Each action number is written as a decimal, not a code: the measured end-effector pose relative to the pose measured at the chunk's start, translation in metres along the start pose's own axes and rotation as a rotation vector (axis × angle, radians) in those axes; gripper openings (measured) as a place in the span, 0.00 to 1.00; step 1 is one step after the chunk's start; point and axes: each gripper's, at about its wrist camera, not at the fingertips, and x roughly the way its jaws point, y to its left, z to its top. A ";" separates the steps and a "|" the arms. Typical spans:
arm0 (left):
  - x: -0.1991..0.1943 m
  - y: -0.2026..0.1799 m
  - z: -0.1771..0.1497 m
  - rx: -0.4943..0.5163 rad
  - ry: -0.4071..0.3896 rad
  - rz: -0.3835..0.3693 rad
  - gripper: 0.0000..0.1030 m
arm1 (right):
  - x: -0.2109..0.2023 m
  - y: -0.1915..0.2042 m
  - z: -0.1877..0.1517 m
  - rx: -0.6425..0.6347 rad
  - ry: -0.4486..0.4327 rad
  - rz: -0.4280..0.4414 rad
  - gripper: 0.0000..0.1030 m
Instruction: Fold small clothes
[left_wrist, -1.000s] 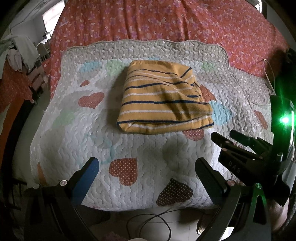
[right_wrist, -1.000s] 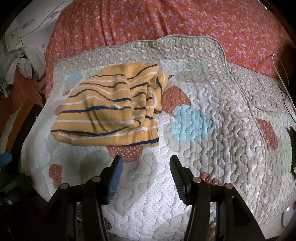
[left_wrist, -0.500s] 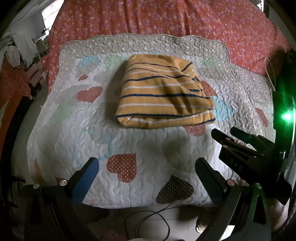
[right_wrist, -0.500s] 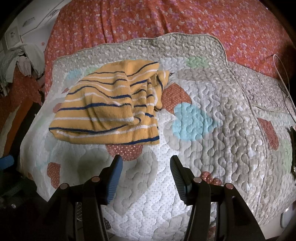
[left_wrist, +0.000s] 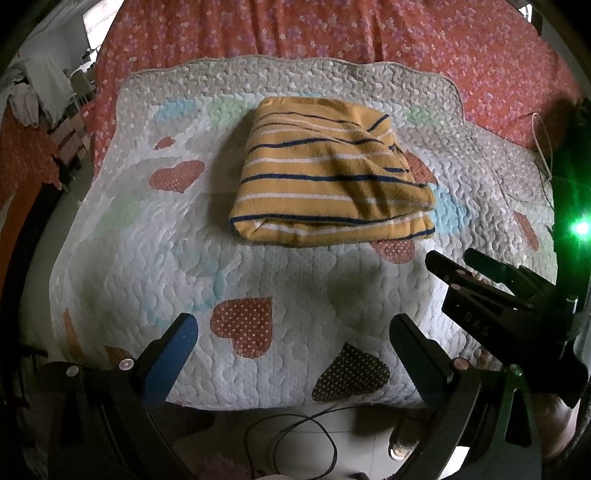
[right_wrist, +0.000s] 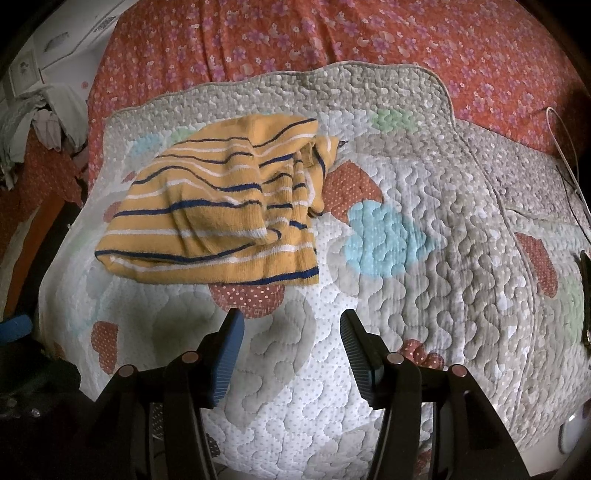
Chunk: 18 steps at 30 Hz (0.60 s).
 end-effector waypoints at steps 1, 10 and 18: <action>0.001 0.000 0.000 -0.002 0.002 -0.001 1.00 | 0.000 0.000 0.000 0.000 0.001 0.000 0.57; 0.011 0.006 -0.002 -0.023 0.034 -0.008 1.00 | 0.004 0.001 0.000 -0.004 0.011 -0.006 0.57; 0.004 0.018 0.002 -0.053 0.038 -0.016 1.00 | -0.007 -0.002 -0.013 0.075 0.039 -0.040 0.57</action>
